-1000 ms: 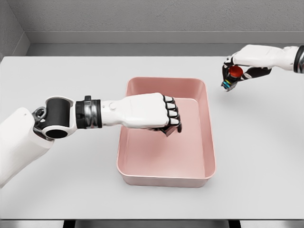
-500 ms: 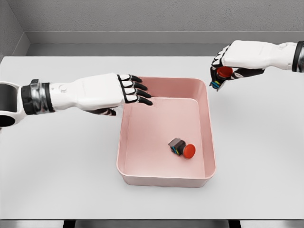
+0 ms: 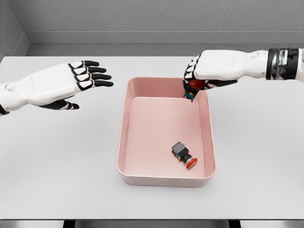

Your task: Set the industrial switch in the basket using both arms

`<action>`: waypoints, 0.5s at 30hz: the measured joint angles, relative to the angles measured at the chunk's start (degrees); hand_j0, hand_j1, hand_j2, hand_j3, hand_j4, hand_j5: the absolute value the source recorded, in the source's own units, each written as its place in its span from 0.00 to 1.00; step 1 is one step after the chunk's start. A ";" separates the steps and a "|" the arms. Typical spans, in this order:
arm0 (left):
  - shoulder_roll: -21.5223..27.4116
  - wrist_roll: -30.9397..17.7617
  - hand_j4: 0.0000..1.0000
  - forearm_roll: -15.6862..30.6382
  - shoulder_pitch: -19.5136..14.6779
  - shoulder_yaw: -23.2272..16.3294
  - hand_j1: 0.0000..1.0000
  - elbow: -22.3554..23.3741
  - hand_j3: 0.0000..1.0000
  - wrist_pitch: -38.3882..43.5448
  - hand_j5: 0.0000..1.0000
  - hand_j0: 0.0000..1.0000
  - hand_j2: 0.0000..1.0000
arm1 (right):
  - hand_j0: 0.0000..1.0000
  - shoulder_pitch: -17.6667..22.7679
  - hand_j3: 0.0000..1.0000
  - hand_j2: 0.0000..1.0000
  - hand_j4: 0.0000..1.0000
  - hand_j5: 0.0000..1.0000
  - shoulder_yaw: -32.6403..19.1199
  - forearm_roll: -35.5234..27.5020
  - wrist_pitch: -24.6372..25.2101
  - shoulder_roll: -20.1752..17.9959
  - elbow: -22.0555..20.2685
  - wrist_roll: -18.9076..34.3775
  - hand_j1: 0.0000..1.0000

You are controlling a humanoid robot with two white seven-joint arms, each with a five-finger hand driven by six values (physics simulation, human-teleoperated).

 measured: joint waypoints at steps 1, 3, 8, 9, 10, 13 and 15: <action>0.03 0.03 1.00 -0.11 0.09 -0.01 1.00 -0.02 1.00 0.00 1.00 1.00 1.00 | 0.45 0.00 0.45 0.45 0.45 0.45 0.13 0.00 0.00 0.59 -0.02 0.01 0.45; 0.08 0.05 1.00 -0.24 0.09 -0.03 1.00 -0.04 1.00 0.00 1.00 1.00 1.00 | 0.46 0.00 0.46 0.46 0.46 0.46 0.30 -0.01 0.01 1.37 -0.06 0.05 0.46; 0.11 -0.14 1.00 -0.37 0.79 0.03 1.00 -0.01 1.00 0.01 1.00 1.00 1.00 | 1.00 -0.09 1.00 1.00 1.00 1.00 0.36 0.04 0.03 2.35 -0.11 0.57 1.00; 0.13 -0.16 1.00 -0.39 0.79 0.06 1.00 0.00 1.00 0.01 1.00 1.00 1.00 | 1.00 -0.18 1.00 1.00 1.00 1.00 0.34 0.06 0.04 2.45 -0.11 0.62 1.00; 0.15 -0.18 1.00 -0.39 0.79 0.08 1.00 0.01 1.00 0.01 1.00 1.00 1.00 | 1.00 -0.18 1.00 1.00 1.00 1.00 0.33 0.10 0.04 2.53 -0.11 0.66 1.00; 0.17 -0.21 1.00 -0.39 0.79 0.16 1.00 0.01 1.00 0.01 1.00 1.00 1.00 | 1.00 -0.26 1.00 1.00 1.00 1.00 0.25 0.17 0.04 2.70 -0.27 0.69 1.00; 0.20 -0.24 1.00 -0.38 0.79 0.15 1.00 0.02 1.00 0.01 1.00 1.00 1.00 | 1.00 -0.26 1.00 1.00 1.00 1.00 -0.07 0.17 0.04 2.54 -0.32 0.70 1.00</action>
